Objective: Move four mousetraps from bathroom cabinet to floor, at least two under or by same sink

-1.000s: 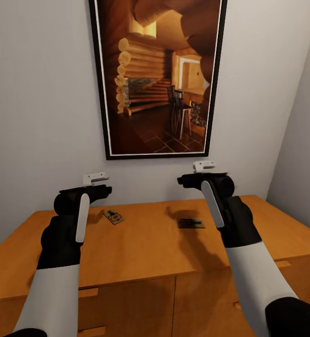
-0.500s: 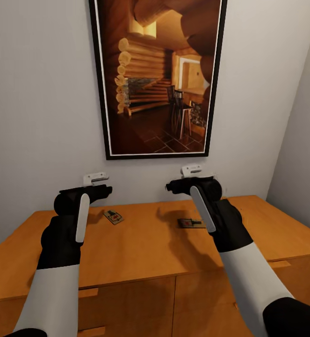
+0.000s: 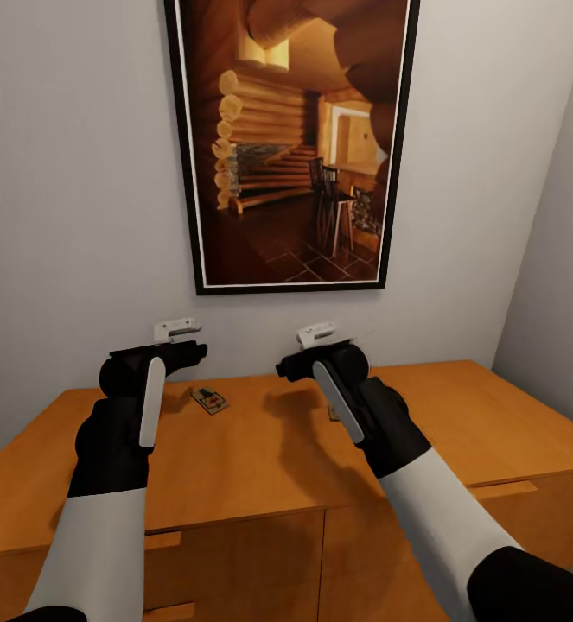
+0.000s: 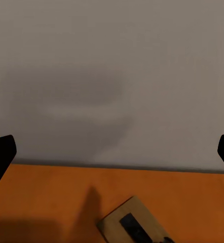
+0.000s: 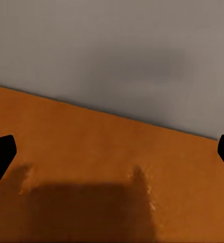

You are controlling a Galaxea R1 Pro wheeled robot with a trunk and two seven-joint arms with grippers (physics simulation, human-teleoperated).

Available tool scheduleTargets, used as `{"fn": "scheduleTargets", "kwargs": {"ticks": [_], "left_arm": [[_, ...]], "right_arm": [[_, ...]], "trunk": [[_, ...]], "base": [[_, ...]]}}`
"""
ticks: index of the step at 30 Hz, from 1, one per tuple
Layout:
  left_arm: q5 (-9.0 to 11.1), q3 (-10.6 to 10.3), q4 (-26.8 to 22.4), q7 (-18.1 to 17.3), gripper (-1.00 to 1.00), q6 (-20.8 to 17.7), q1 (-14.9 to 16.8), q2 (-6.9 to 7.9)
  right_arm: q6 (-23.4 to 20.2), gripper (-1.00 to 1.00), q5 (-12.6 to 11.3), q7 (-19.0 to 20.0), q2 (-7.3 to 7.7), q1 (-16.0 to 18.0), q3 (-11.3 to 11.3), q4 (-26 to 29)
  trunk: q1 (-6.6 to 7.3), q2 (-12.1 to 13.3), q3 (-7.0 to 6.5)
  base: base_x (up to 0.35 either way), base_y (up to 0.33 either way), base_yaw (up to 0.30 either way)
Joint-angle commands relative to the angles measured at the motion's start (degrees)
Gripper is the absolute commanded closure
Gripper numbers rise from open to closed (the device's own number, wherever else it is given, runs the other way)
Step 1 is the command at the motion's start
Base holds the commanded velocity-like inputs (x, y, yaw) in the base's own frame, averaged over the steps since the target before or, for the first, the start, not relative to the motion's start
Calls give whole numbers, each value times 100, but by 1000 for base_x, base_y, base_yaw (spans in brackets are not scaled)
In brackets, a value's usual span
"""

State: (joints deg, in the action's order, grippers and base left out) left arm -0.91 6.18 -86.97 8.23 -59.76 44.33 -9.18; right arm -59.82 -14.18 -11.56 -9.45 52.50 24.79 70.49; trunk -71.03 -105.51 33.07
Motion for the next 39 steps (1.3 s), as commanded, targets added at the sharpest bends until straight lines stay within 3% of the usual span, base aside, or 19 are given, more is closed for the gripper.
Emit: {"fn": "scheduleTargets", "kwargs": {"ticks": [1, 24, 30, 39], "left_arm": [[-8, 6, -5, 3, -100, -24, 5, -3], [-45, 15, -29, 13, -100, -24, 5, 56], [-51, 11, 3, 18, -100, -24, 5, 141], [-30, -1, 34, 19, -100, -24, 5, 455]], "right_arm": [[-18, -100, -54, -59, -38, 6, 23, -50], [-18, -100, -56, -55, -55, 36, 88, -813], [-18, -100, -56, -56, -55, 134, 84, -1054], [-18, -100, -118, -29, -55, 585, 72, -1648]], "trunk": [[0, -3, 7], [0, -3, 7], [0, -3, 7], [0, -3, 7]], "base": [[0, 0, 0], [0, 0, 0], [0, 0, 0], [0, 0, 0]]}}
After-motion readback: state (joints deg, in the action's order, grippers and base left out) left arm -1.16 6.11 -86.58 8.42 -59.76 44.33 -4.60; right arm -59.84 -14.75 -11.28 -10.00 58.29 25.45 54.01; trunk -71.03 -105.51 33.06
